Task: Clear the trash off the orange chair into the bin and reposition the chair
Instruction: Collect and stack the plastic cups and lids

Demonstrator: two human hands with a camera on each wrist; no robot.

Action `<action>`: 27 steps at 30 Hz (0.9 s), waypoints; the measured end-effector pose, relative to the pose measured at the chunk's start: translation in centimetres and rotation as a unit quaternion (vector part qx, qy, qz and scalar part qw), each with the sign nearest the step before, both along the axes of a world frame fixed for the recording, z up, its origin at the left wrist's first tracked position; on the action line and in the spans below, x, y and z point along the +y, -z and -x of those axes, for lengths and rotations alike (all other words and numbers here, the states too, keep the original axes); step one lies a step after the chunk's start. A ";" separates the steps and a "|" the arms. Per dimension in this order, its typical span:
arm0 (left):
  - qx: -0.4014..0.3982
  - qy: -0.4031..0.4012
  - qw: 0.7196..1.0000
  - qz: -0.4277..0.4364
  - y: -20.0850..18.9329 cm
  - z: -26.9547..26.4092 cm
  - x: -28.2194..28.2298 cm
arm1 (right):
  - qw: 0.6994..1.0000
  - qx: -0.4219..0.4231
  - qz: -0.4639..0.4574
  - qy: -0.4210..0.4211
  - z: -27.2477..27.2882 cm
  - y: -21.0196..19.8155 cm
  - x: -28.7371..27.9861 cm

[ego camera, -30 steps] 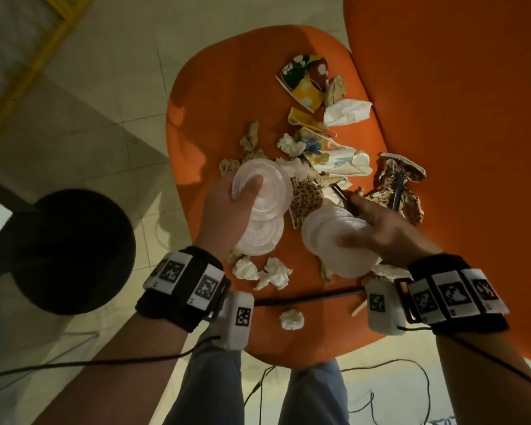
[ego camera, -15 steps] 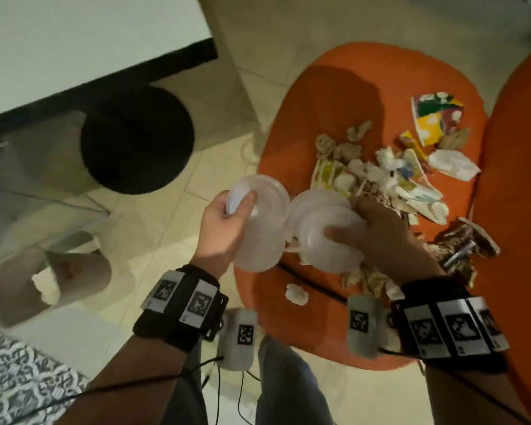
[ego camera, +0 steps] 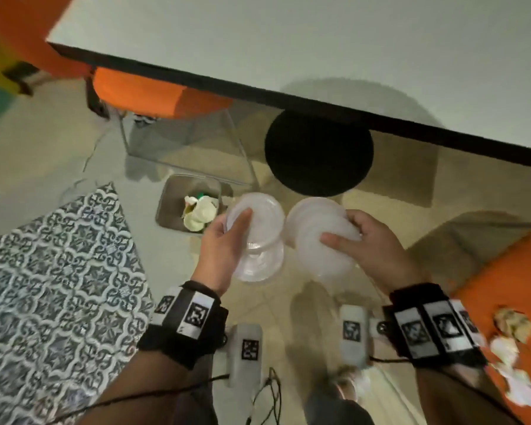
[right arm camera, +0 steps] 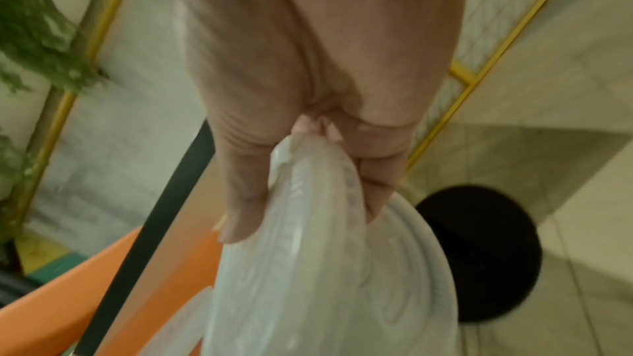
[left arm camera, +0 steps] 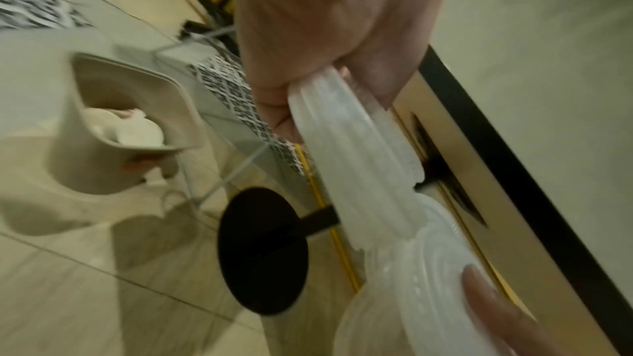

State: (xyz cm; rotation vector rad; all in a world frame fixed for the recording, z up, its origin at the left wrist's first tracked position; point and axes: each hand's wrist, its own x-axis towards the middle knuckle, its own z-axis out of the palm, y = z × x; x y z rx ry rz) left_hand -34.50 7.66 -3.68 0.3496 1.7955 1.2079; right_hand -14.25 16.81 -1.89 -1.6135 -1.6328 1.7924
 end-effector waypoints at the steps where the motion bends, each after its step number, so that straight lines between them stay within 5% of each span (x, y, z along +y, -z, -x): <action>1: -0.005 -0.030 1.000 0.008 0.7 3.1 -0.8 | 1.000 0.001 0.009 -0.008 3.5 0.6 -0.2; 7: -0.025 -0.125 0.985 0.117 6.7 19.0 -3.0 | 0.996 -0.037 0.077 -0.006 22.2 6.9 -0.1; 12: 0.035 -0.077 0.971 0.224 14.3 27.8 -1.2 | 0.992 -0.070 0.102 0.015 32.5 14.5 1.2; 19: 0.086 0.059 0.953 0.285 21.3 33.4 2.5 | 0.978 -0.199 0.019 -0.065 39.0 22.2 2.6; 27: 0.013 0.196 0.944 0.265 23.2 33.3 5.2 | 0.965 -0.217 0.054 -0.140 41.0 23.9 2.7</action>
